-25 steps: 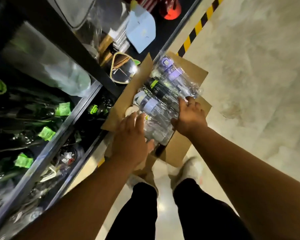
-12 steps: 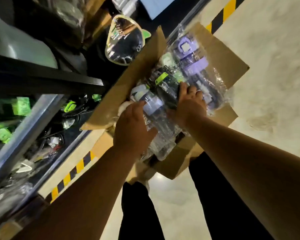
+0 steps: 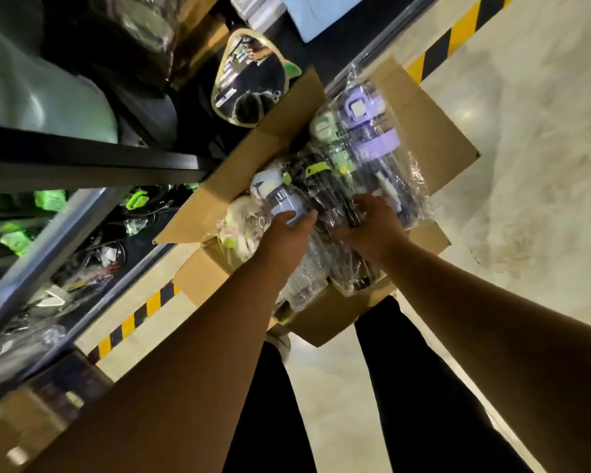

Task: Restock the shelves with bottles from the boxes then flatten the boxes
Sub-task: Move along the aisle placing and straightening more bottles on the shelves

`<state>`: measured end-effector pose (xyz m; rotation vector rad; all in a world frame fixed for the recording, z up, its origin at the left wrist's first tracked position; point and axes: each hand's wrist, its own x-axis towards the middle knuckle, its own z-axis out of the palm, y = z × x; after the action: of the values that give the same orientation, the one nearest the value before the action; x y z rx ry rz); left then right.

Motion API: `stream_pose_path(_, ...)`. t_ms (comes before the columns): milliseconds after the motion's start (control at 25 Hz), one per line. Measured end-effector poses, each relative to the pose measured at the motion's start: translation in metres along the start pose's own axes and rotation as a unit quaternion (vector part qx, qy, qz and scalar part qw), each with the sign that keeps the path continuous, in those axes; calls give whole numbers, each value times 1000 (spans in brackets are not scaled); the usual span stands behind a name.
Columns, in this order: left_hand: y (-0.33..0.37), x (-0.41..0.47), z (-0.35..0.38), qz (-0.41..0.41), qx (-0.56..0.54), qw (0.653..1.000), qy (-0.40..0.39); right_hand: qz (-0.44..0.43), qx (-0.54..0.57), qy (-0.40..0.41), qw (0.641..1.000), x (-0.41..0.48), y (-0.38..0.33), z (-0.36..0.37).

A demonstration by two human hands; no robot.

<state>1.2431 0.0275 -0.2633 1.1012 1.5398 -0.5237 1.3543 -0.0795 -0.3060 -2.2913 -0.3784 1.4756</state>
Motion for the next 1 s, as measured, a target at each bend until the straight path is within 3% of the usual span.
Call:
stream_pose_path(240, -6, 7, 22, -22, -121, 992, 1, 0, -7, -74, 997, 8, 0, 5)
stream_pose_path(400, -23, 7, 13, -8, -148, 989, -26, -23, 100, -73, 992, -11, 0, 4)
stream_pose_path(480, -22, 7, 9, 17, -195, 980, -44, -76, 179, -127, 973, -29, -2, 1)
stream_pose_path(560, -18, 8, 7, 27, -230, 972, -30, -115, 200, -107, 967, -33, 2, -5)
stream_pose_path(640, -15, 8, 6, 27, -223, 974, 8, -86, 102, 23, 991, -20, 7, -19)
stream_pose_path(720, -14, 7, 6, 32, -207, 977, 28, 7, -49, 132, 990, 0, 10, -39)
stream_pose_path(800, -17, 8, 4, 32, -208, 977, 38, 60, -123, 109, 985, 19, 10, -52)
stream_pose_path(1000, -34, 15, 12, 27, -240, 970, 35, 36, -81, 51, 995, 70, 19, -45)
